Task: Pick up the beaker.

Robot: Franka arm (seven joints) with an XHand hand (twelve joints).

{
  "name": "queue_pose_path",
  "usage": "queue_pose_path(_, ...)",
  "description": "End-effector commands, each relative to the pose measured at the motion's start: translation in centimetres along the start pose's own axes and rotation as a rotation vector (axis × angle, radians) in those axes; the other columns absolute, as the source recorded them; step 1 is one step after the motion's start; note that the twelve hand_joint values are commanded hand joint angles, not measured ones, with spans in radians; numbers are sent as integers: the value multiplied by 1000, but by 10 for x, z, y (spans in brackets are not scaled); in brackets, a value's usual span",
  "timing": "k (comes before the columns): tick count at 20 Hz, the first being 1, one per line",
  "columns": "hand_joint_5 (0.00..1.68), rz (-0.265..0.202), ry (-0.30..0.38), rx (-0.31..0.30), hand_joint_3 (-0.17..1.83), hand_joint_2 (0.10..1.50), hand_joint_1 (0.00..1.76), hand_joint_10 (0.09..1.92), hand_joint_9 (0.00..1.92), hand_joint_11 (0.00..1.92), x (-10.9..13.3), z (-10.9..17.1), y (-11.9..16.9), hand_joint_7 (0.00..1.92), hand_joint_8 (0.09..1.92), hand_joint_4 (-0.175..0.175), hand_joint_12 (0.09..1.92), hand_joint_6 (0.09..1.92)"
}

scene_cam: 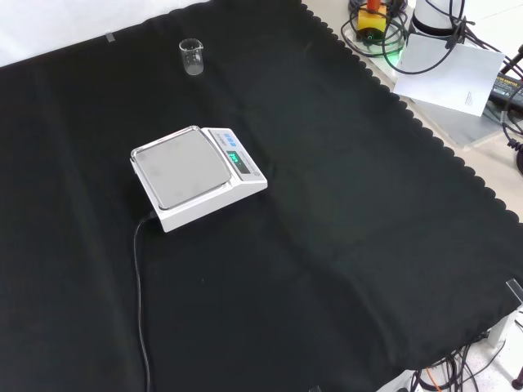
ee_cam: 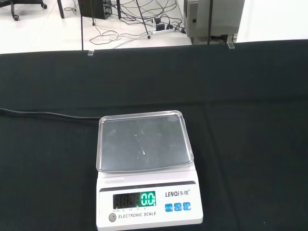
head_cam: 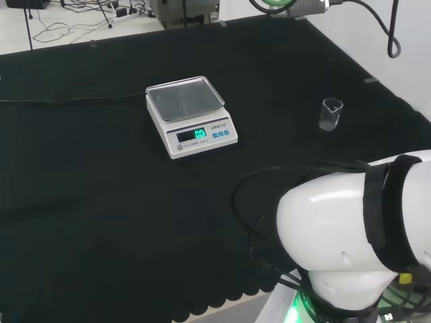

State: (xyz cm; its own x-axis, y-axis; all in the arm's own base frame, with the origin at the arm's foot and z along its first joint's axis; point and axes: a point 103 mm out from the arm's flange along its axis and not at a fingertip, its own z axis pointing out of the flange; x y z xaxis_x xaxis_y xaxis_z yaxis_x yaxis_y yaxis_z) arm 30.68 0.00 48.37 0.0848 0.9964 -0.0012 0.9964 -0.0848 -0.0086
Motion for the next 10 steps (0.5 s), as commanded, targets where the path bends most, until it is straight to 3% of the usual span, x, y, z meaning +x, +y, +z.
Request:
queue_pose_path(1,534,11,1,-3,-7,1003,716,520,720,222,-7,2,1,598,528,33,1297,402)
queue_pose_path(4,444,42,-7,21,-15,995,644,678,534,23,-26,11,5,448,583,16,1419,269)
queue_pose_path(10,437,107,39,38,-16,995,637,712,505,0,-73,24,11,428,598,13,1433,249)
